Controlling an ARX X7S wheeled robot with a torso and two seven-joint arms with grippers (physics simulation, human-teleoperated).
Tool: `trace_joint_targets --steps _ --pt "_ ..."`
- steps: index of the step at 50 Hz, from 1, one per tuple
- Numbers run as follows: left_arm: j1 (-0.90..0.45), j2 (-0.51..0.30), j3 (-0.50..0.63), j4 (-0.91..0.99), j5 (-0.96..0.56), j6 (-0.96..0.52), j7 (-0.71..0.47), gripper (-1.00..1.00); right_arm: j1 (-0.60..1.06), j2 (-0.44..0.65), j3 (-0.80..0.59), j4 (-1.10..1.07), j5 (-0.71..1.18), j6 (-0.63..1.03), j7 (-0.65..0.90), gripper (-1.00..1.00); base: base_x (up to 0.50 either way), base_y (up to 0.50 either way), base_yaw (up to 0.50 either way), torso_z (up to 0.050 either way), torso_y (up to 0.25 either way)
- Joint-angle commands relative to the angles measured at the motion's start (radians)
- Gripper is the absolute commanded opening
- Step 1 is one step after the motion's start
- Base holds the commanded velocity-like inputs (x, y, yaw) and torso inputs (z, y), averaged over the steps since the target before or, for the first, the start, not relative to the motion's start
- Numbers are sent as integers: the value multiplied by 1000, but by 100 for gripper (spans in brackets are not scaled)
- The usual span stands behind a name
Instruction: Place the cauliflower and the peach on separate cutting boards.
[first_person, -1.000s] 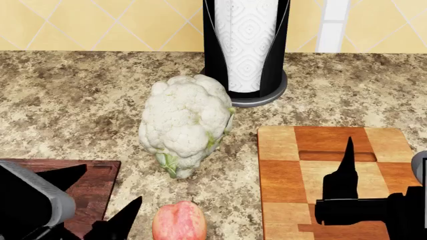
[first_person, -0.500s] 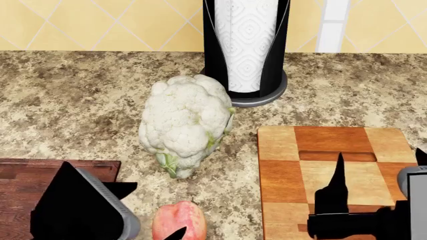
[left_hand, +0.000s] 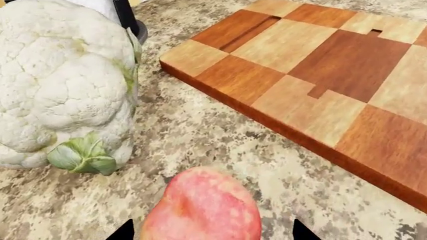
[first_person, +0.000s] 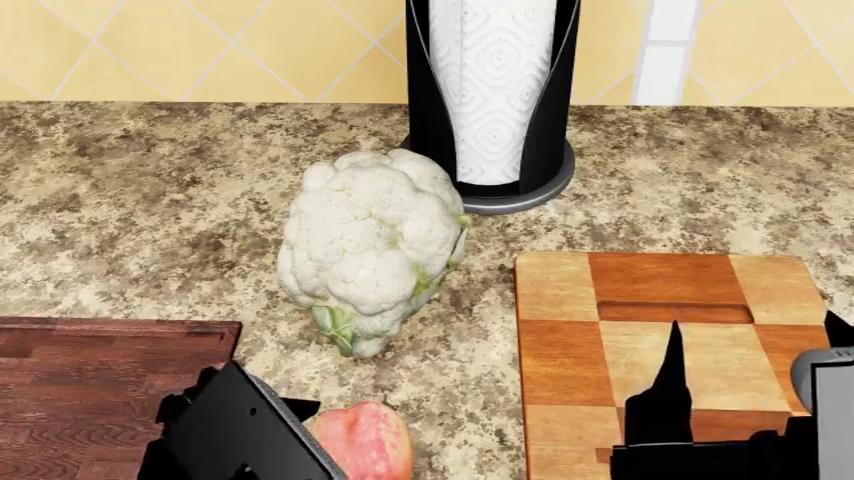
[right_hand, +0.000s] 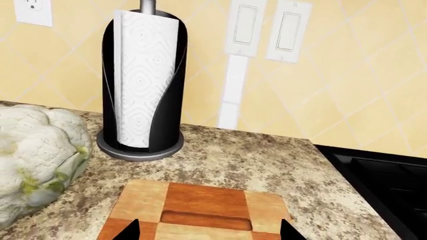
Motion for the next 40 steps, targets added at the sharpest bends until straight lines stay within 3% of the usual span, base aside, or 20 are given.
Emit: trace_joint_targets --steps 1,23,24,40 --pt "-19 3 78 -68 46 39 22 100 -19 4 2 -4 5 -6 2 100 0 0 0 0 0" --pt "-38 20 84 -118 46 42 9 100 -49 8 9 0 8 -28 2 100 0 0 0 0 0" --pt "-41 22 66 -110 38 35 0 -100 -51 8 7 3 6 -31 2 100 0 0 0 0 0" --pt "-56 46 -76 -9 -73 -61 -83 -100 -68 8 3 10 5 -51 3 100 0 0 0 0 0"
